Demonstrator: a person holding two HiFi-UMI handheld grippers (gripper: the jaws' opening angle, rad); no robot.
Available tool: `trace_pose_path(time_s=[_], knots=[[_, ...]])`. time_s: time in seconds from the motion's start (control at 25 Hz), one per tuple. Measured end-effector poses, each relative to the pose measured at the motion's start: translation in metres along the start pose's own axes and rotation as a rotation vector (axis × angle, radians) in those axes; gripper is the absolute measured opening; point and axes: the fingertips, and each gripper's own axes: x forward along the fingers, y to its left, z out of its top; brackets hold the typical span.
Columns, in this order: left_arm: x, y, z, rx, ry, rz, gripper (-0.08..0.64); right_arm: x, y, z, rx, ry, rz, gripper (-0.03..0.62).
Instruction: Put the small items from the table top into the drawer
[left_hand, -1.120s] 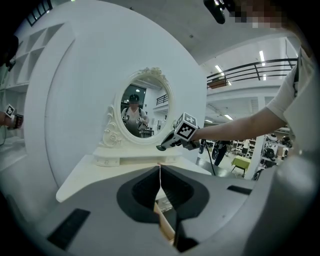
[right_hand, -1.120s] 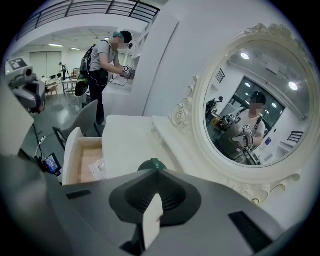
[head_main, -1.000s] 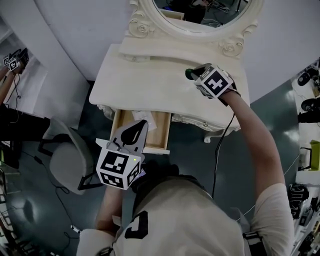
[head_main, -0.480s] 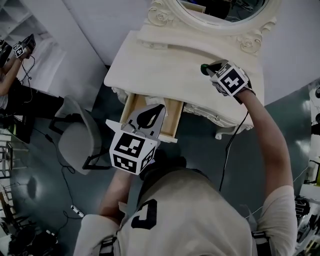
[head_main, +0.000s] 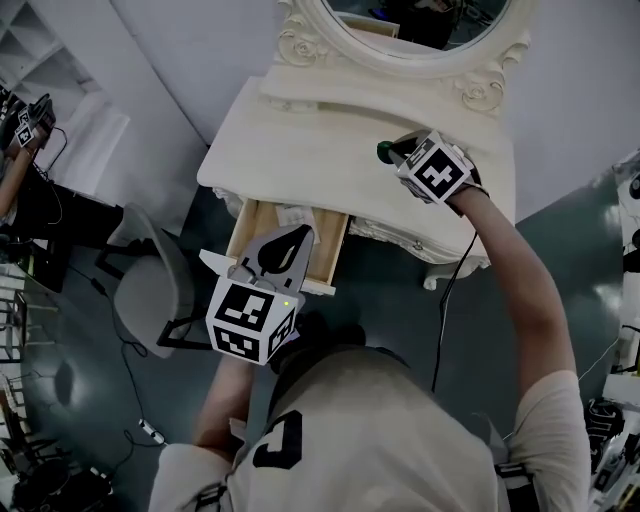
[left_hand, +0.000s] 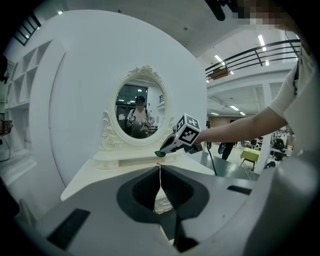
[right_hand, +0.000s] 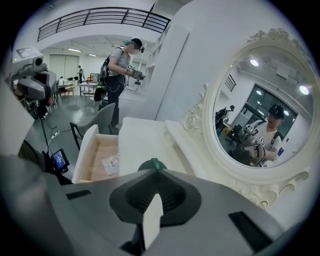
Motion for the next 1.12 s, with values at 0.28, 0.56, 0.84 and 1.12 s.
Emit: trace_pose_path(time_s=[0.28,0.56,0.84,1.12], knots=[[0.006,-0.025,0.003,0.016,0.018,0.028,0.057,-0.013,0.012,-0.007,-0.017,-0.047,0.057,0.027],[-0.008,-0.020,-0.009,0.008,0.044,0.090,0.057,-0.013,0.042,0.001,-0.045,-0.088,0.122,0.027],[-0.019,-0.002,-0.020,-0.016,0.046,0.104,0.057,-0.008,0.079,0.020,-0.123,-0.101,0.167,0.028],[-0.028,0.030,-0.036,-0.007,0.062,0.082,0.057,0.012,0.114,0.033,-0.207,-0.076,0.172,0.028]])
